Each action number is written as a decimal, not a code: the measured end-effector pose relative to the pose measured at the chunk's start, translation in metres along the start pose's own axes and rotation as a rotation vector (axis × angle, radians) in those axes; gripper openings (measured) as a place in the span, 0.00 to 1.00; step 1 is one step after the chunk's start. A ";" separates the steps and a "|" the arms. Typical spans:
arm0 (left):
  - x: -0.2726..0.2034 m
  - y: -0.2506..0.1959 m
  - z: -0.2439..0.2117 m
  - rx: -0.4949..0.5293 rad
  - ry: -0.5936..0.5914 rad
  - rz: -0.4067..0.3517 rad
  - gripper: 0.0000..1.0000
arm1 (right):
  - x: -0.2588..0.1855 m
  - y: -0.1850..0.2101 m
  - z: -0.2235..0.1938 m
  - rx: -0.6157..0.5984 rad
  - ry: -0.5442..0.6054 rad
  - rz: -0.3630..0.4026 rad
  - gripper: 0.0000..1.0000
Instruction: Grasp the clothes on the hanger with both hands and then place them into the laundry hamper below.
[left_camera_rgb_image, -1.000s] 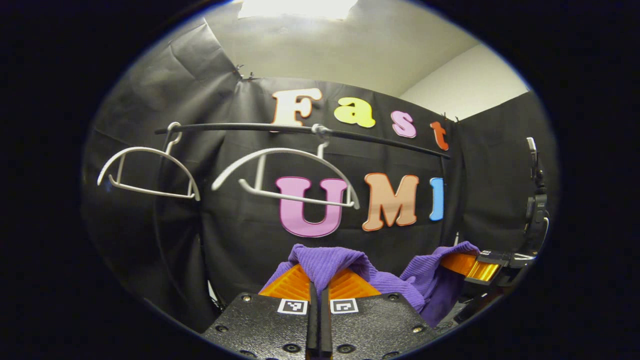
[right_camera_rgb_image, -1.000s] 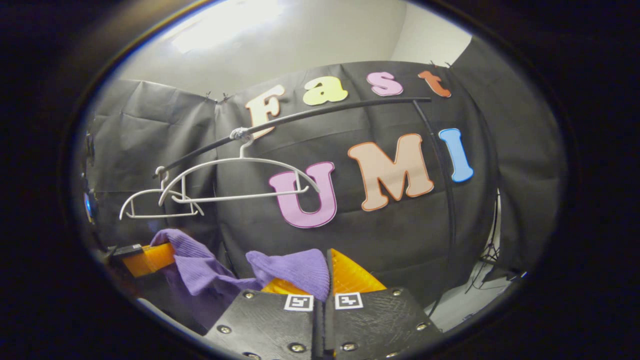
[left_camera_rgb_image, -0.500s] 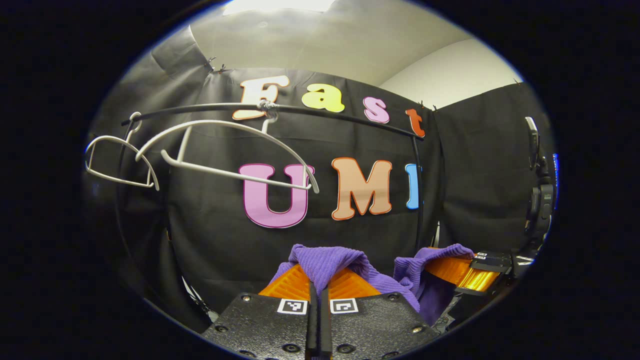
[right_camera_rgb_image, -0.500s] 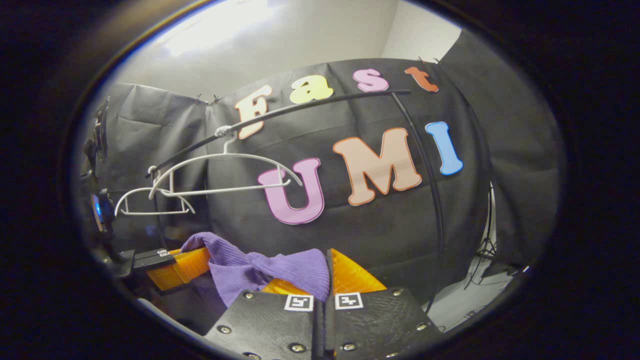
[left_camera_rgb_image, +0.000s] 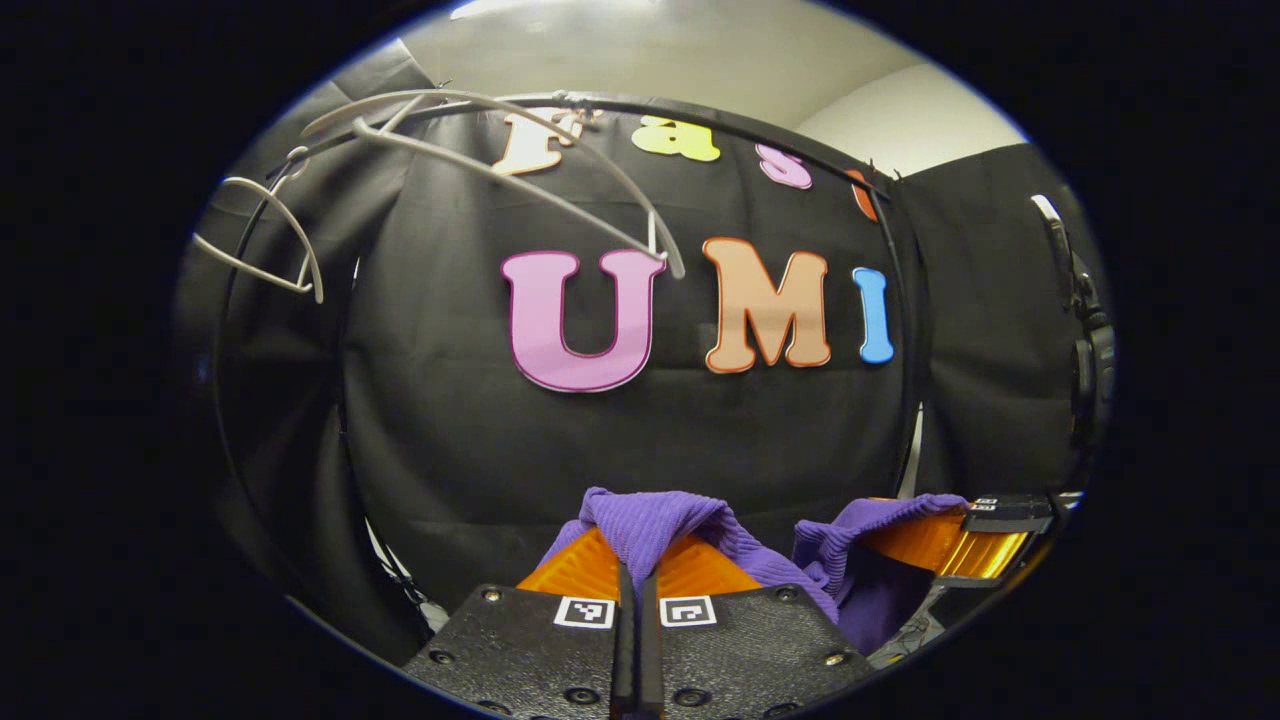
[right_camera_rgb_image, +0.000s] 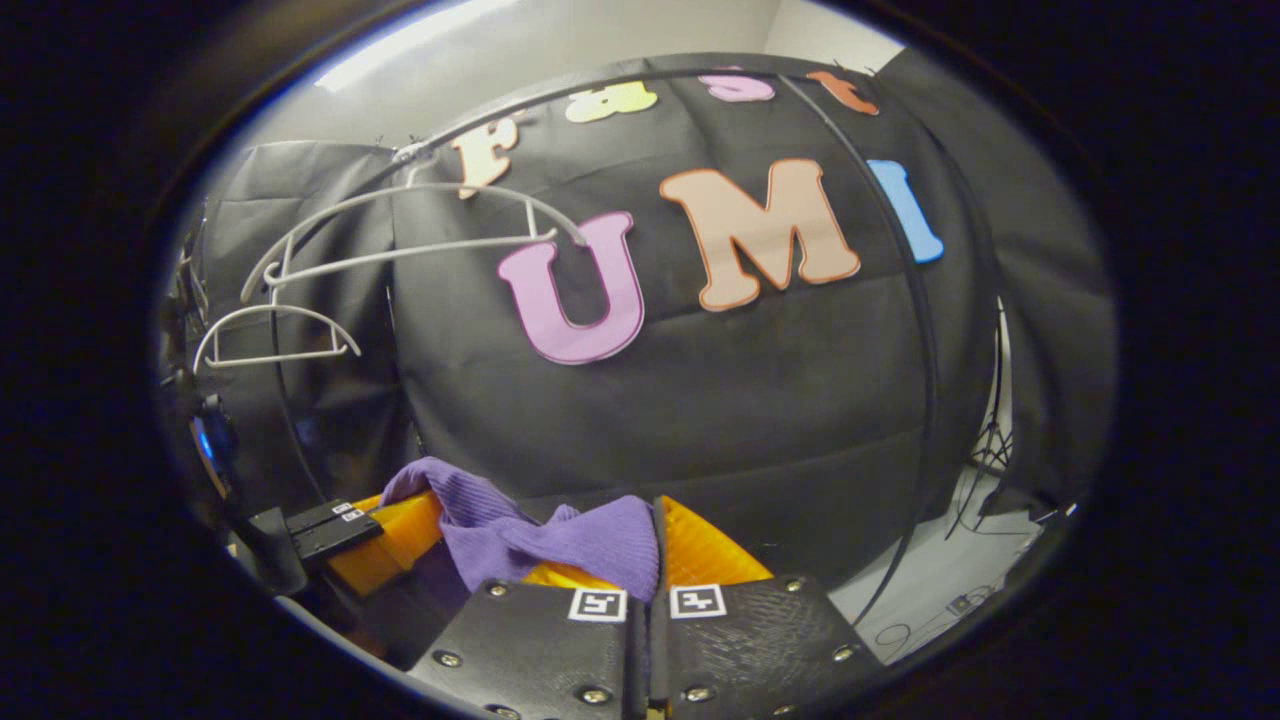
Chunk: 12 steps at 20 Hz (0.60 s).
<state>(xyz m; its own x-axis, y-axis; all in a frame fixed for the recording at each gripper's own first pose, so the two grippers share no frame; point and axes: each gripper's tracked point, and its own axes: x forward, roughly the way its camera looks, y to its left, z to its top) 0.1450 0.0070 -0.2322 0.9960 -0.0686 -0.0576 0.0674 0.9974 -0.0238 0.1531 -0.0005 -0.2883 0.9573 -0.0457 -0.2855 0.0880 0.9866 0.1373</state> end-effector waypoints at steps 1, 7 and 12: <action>0.004 0.005 -0.016 0.005 0.029 0.005 0.02 | 0.006 0.001 -0.015 -0.013 0.017 0.006 0.02; 0.022 0.043 -0.140 -0.030 0.250 0.035 0.02 | 0.052 -0.004 -0.119 -0.029 0.163 -0.011 0.02; 0.024 0.066 -0.205 -0.067 0.375 0.059 0.03 | 0.082 -0.011 -0.182 -0.008 0.277 -0.035 0.02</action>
<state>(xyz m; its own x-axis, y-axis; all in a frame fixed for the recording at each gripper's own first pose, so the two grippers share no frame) 0.1615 0.0673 -0.4402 0.9062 -0.0260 -0.4219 -0.0056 0.9973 -0.0736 0.1808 0.0135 -0.4858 0.8420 -0.0360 -0.5383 0.1163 0.9864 0.1160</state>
